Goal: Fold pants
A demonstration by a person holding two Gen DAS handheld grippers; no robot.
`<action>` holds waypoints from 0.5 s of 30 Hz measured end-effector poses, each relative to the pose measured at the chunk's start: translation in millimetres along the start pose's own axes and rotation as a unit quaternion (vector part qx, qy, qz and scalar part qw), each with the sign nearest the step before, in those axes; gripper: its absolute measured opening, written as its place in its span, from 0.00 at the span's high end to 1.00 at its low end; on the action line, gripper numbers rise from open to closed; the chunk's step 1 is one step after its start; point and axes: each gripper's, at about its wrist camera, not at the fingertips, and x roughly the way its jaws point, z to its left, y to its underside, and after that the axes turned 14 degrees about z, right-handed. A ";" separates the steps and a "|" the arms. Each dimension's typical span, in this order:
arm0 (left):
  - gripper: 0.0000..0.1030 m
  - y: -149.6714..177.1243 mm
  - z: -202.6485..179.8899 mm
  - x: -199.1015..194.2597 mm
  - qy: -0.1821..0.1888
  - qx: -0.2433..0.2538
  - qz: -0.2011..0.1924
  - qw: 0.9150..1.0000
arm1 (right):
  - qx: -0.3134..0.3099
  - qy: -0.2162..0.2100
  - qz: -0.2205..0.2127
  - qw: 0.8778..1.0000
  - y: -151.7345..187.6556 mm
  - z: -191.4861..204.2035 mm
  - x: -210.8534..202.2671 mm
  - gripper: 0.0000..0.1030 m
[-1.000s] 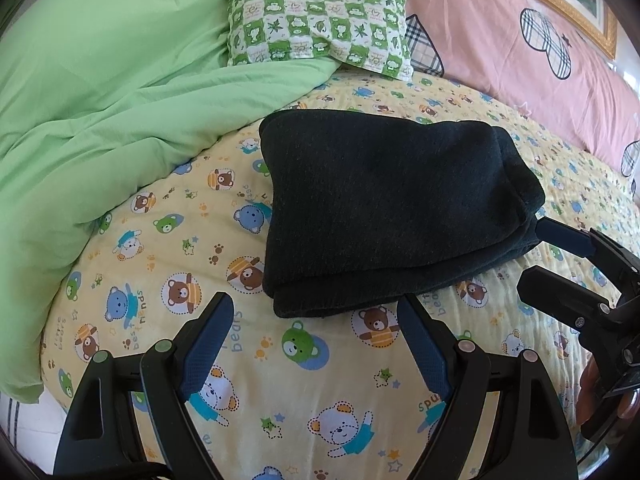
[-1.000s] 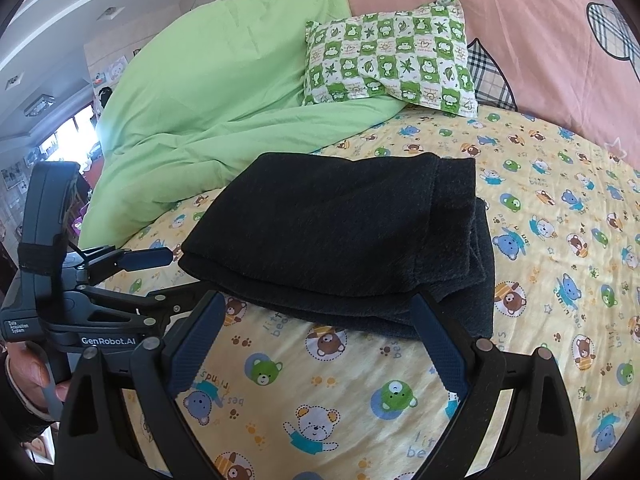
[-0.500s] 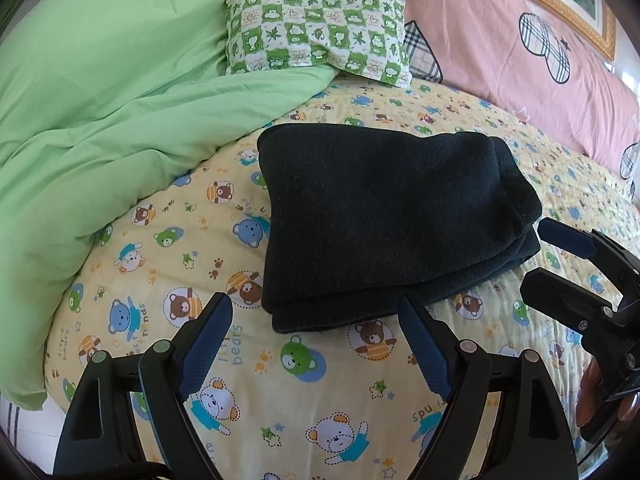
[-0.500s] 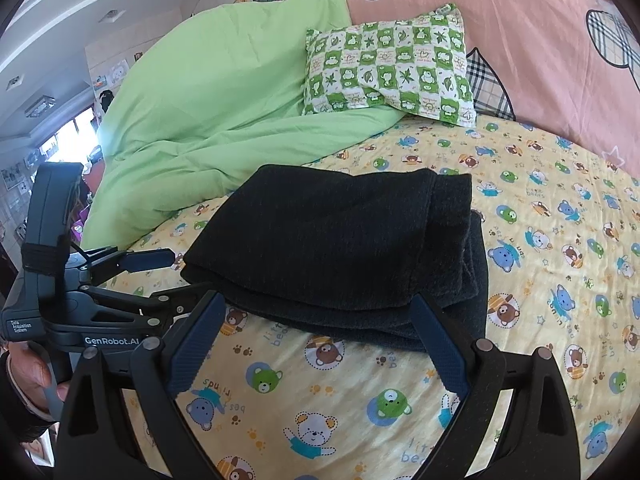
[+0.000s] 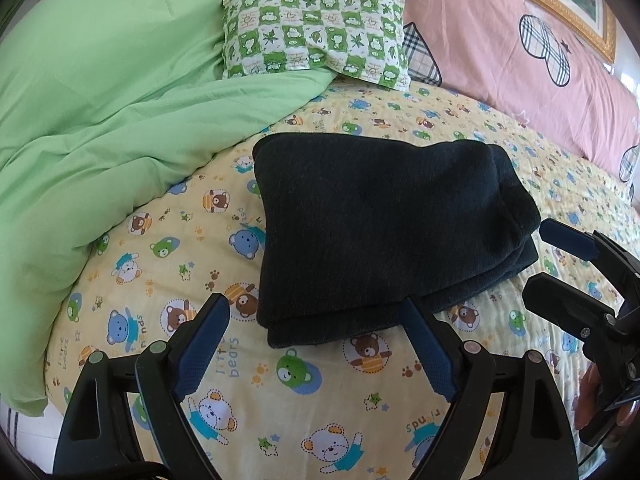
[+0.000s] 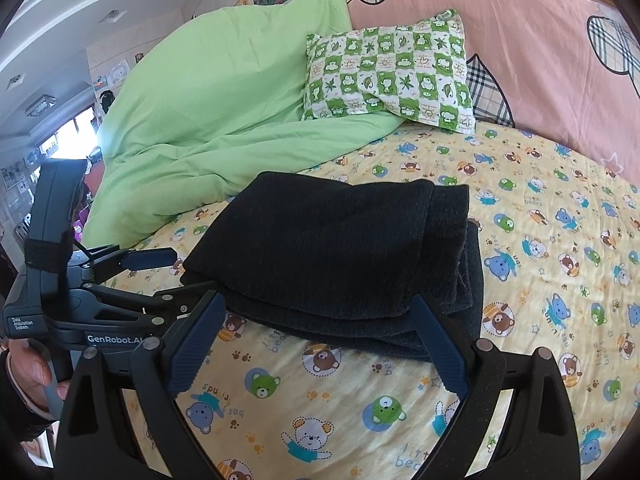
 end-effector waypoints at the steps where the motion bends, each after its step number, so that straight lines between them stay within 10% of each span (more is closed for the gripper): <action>1: 0.14 -1.6 0.0 -0.5 0.003 -0.001 -0.001 1.000 | -0.001 0.001 -0.001 1.000 -0.9 0.0 -0.7 0.09; 15: 0.14 -13.7 -2.5 -0.9 -0.005 -0.006 -0.008 1.000 | 0.003 0.003 -0.003 1.000 -9.0 -5.7 -0.2 0.08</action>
